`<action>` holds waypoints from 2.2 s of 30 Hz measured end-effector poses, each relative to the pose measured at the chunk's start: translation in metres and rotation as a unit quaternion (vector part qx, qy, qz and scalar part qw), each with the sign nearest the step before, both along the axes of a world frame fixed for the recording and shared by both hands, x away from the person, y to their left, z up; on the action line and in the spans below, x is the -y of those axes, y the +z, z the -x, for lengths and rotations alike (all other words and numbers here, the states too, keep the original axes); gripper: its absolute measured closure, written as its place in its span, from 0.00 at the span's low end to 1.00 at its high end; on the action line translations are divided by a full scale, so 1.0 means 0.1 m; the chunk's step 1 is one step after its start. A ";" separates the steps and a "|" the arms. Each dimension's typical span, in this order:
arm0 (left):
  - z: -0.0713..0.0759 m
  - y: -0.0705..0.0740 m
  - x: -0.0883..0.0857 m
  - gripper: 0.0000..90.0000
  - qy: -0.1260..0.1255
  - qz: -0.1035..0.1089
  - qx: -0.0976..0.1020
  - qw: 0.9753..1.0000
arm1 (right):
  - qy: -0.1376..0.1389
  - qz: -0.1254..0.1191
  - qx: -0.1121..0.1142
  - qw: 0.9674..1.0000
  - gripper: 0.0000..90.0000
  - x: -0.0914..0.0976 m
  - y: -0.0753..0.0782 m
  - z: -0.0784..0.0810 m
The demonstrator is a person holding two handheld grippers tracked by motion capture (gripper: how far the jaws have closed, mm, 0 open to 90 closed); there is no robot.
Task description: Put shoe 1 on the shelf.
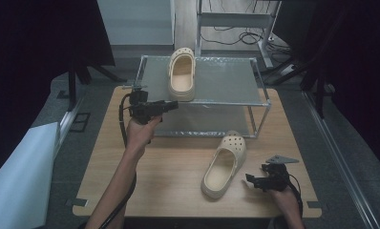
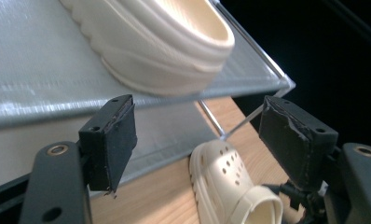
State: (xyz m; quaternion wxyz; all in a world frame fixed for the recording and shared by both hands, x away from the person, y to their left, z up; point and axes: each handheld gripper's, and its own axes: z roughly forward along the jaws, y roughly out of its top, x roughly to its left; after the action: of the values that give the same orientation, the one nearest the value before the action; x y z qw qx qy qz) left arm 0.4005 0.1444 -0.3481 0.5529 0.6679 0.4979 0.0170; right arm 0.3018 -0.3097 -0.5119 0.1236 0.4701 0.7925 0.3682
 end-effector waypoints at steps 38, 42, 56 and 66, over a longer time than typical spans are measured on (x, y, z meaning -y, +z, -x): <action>1.00 -0.80 -0.22 0.16 -0.006 -0.104 0.048 0.993 | 0.002 -0.004 0.019 1.000 0.14 -0.01 0.05 0.03; 1.07 -0.89 -0.26 0.15 -0.002 -0.104 0.045 0.993 | -0.002 -0.008 0.016 1.000 0.14 -0.01 0.05 0.03; 1.27 -1.29 -0.26 0.07 -0.002 -0.153 0.030 0.988 | 0.004 -0.013 0.019 1.000 0.14 -0.06 0.07 0.05; 1.28 -1.50 -0.19 0.02 0.008 -0.215 0.014 0.976 | 0.007 -0.008 0.015 1.000 0.14 -0.06 0.06 0.05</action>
State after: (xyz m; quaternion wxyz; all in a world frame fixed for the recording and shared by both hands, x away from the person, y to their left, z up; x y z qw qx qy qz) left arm 0.2725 0.1636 -0.4983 0.4030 0.7667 0.4803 0.1381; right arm 0.2968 -0.3037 -0.5055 0.1294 0.4601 0.7905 0.3829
